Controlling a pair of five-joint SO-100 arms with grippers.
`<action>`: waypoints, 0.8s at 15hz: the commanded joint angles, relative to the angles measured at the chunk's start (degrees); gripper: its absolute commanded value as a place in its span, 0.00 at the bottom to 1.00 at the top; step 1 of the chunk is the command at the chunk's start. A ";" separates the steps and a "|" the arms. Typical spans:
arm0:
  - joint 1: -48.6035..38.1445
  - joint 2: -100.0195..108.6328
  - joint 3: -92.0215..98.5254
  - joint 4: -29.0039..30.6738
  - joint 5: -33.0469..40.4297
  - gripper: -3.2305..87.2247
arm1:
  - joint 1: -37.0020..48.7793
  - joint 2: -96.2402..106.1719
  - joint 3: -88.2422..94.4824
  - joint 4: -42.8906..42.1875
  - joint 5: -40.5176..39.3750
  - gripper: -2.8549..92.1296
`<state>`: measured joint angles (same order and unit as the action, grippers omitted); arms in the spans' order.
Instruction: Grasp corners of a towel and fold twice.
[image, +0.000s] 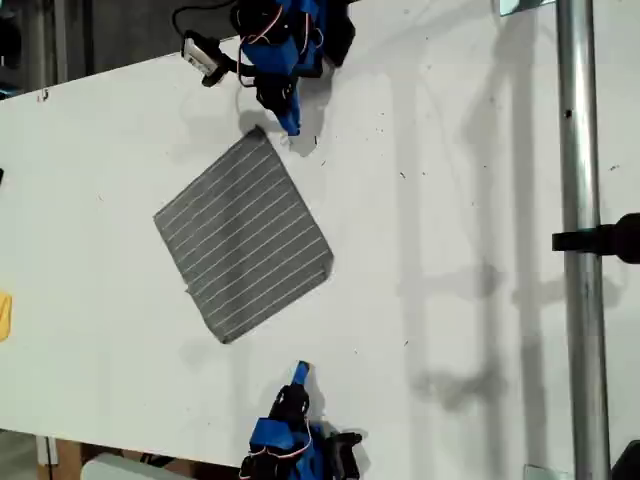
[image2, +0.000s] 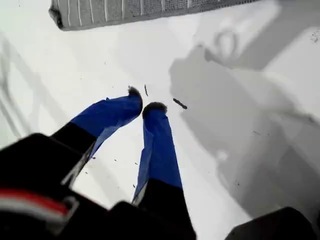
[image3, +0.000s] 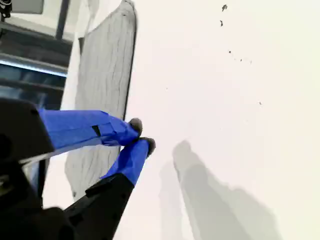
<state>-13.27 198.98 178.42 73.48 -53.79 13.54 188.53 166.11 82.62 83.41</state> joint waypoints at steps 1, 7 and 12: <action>-7.82 0.26 0.35 0.35 -34.37 0.01 | -3.78 -0.18 -0.70 -3.87 -0.18 0.04; -7.82 0.26 0.35 0.35 -34.28 0.01 | -4.48 -0.18 -0.70 -3.60 -0.18 0.03; -8.00 0.26 0.35 0.35 -35.51 0.01 | -4.22 -0.18 -0.44 -2.99 -0.18 0.03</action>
<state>-20.57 198.98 178.42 73.48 -88.51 9.14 188.53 166.11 79.98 83.32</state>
